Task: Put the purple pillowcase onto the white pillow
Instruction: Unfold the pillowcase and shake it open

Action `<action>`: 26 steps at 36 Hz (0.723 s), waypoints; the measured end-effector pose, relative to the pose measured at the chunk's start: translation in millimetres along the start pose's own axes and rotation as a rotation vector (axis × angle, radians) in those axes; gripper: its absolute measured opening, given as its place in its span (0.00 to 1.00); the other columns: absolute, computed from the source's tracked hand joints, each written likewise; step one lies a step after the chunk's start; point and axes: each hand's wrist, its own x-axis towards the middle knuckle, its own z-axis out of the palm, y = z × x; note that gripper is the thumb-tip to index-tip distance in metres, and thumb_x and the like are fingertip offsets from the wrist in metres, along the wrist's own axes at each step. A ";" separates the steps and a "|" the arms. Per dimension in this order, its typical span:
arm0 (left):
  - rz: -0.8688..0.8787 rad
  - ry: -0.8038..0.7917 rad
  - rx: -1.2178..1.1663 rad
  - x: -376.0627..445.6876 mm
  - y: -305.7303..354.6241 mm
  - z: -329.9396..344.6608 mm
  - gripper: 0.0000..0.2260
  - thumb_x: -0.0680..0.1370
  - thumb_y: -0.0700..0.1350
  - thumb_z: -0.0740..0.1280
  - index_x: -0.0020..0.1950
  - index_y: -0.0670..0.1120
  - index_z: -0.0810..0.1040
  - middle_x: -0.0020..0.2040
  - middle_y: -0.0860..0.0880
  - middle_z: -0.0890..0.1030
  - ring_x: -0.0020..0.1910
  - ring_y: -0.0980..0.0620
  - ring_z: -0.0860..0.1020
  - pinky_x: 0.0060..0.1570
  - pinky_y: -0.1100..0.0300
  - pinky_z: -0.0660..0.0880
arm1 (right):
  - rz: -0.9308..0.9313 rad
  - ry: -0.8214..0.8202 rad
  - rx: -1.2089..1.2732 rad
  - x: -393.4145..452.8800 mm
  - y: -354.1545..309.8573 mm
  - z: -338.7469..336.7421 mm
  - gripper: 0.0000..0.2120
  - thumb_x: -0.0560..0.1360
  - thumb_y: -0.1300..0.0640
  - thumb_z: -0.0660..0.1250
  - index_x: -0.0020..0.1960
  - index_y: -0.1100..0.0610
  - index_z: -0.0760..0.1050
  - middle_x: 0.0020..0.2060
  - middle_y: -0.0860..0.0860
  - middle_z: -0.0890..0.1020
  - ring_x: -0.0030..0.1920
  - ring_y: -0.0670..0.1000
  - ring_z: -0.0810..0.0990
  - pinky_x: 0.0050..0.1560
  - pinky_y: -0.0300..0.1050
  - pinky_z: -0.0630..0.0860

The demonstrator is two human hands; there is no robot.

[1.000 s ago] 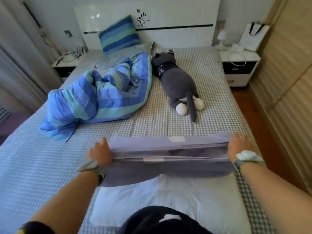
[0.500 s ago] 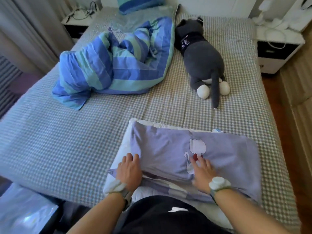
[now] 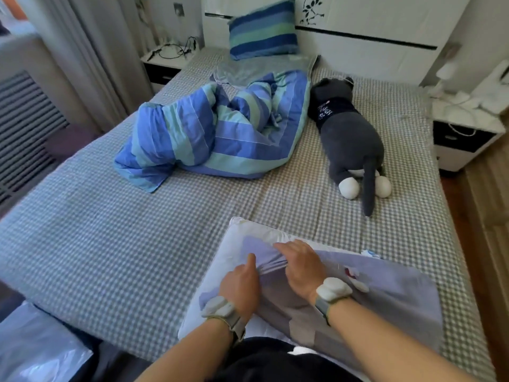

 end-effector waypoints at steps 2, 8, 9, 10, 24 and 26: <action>-0.025 0.077 -0.027 4.4 0.2 -5.0 0.04 0.78 0.42 0.60 0.51 0.48 0.66 0.44 0.47 0.76 0.41 0.41 0.79 0.35 0.52 0.69 | 0.016 -0.120 0.037 -1.0 -4.8 -6.5 0.23 0.72 0.52 0.52 0.60 0.57 0.79 0.50 0.55 0.83 0.50 0.58 0.81 0.51 0.52 0.77; 0.077 0.273 -0.444 15.5 -6.9 -22.4 0.14 0.71 0.32 0.63 0.50 0.45 0.81 0.47 0.50 0.79 0.44 0.54 0.75 0.47 0.62 0.71 | -0.098 -0.296 -0.166 -4.9 8.0 -32.7 0.12 0.77 0.51 0.61 0.59 0.53 0.71 0.55 0.51 0.79 0.51 0.57 0.80 0.47 0.51 0.73; 0.051 0.224 -0.511 13.9 -0.6 -30.1 0.16 0.72 0.31 0.60 0.51 0.48 0.81 0.46 0.52 0.80 0.44 0.57 0.76 0.46 0.66 0.70 | -0.094 -0.285 -0.217 -3.8 12.6 -36.9 0.12 0.78 0.54 0.62 0.60 0.53 0.71 0.57 0.51 0.78 0.51 0.58 0.81 0.47 0.52 0.74; 0.044 0.187 -0.552 12.0 5.1 -34.3 0.17 0.73 0.31 0.59 0.51 0.49 0.80 0.44 0.53 0.81 0.44 0.58 0.77 0.45 0.69 0.70 | -0.070 -0.265 -0.267 -3.5 16.1 -40.4 0.12 0.77 0.58 0.62 0.61 0.54 0.71 0.57 0.52 0.78 0.51 0.59 0.81 0.46 0.53 0.75; 0.149 0.198 -0.052 20.0 21.8 -30.4 0.06 0.78 0.48 0.63 0.43 0.48 0.74 0.41 0.51 0.74 0.41 0.47 0.77 0.38 0.56 0.68 | 0.239 -0.176 0.175 31.1 6.9 -73.1 0.16 0.73 0.66 0.59 0.55 0.54 0.80 0.49 0.54 0.84 0.51 0.57 0.81 0.52 0.52 0.78; 0.165 0.227 -0.318 20.4 24.3 -35.0 0.05 0.73 0.39 0.64 0.38 0.47 0.74 0.41 0.53 0.72 0.39 0.51 0.75 0.39 0.60 0.67 | 0.227 -0.215 0.176 34.6 -1.0 -73.0 0.12 0.74 0.66 0.59 0.50 0.57 0.78 0.46 0.55 0.83 0.48 0.56 0.80 0.48 0.51 0.77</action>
